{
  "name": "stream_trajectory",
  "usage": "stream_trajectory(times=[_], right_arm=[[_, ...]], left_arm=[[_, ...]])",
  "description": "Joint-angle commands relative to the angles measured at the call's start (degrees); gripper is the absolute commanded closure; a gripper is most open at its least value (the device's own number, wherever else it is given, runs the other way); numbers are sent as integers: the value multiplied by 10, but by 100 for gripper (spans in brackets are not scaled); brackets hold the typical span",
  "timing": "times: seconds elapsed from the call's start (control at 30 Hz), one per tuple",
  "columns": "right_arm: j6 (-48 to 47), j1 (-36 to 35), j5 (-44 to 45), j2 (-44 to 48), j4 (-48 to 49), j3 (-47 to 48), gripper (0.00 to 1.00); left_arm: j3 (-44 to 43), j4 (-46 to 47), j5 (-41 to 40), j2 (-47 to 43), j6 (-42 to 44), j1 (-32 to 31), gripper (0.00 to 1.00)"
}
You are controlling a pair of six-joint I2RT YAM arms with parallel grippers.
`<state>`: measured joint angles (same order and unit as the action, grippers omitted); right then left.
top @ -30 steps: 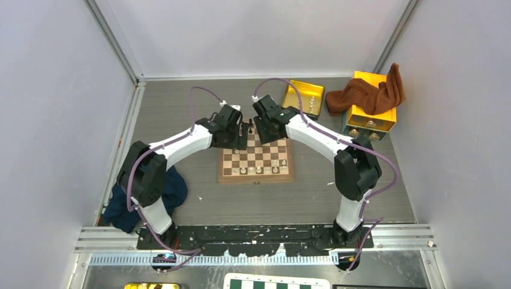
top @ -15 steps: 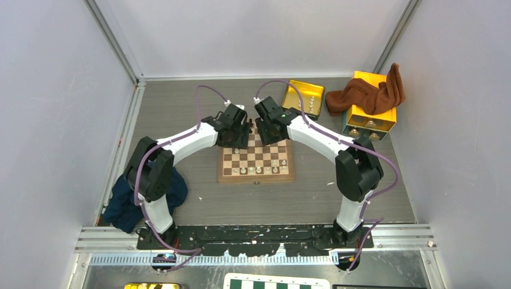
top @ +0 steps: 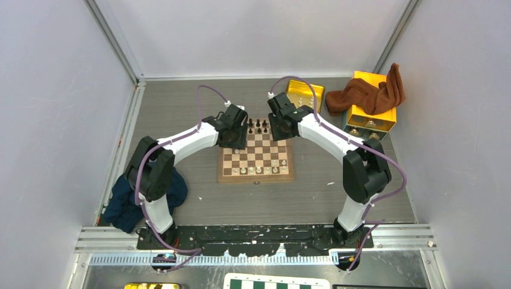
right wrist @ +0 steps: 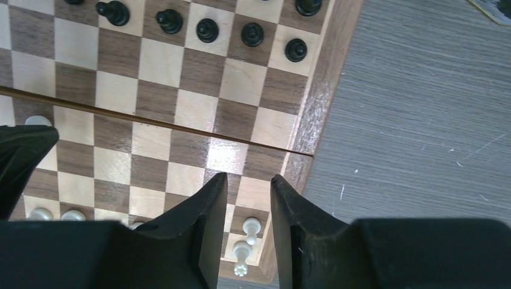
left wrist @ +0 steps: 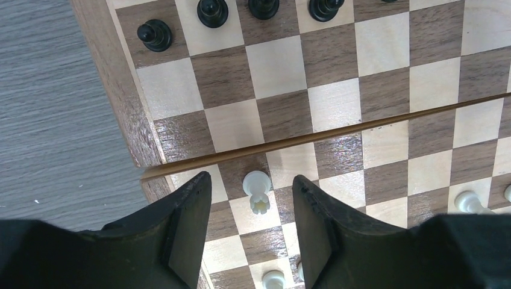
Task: Set up the chess pieces on the board
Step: Pick up the chess piece from the chessboard.
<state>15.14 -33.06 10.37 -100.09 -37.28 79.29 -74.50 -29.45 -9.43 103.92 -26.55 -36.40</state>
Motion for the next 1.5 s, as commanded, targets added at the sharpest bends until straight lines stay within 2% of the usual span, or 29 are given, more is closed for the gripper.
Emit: stream_trajectory(times=[0.0,0.83,1.23,1.47], right_arm=[[7,10,-6,32,21,-2,62],[7,20,-18,32,24,-5,66],[7,21,-20,34,23,-4,67],[6,21,-18,32,21,-2,67]], left_arm=[[-17,-3,-8,-1,2,-5,48],[-19,-13,-9,6,-3,-13,67],[-30,-16,-14,11,-2,-13,69],[-34,-17,-14,13,1,-13,77]])
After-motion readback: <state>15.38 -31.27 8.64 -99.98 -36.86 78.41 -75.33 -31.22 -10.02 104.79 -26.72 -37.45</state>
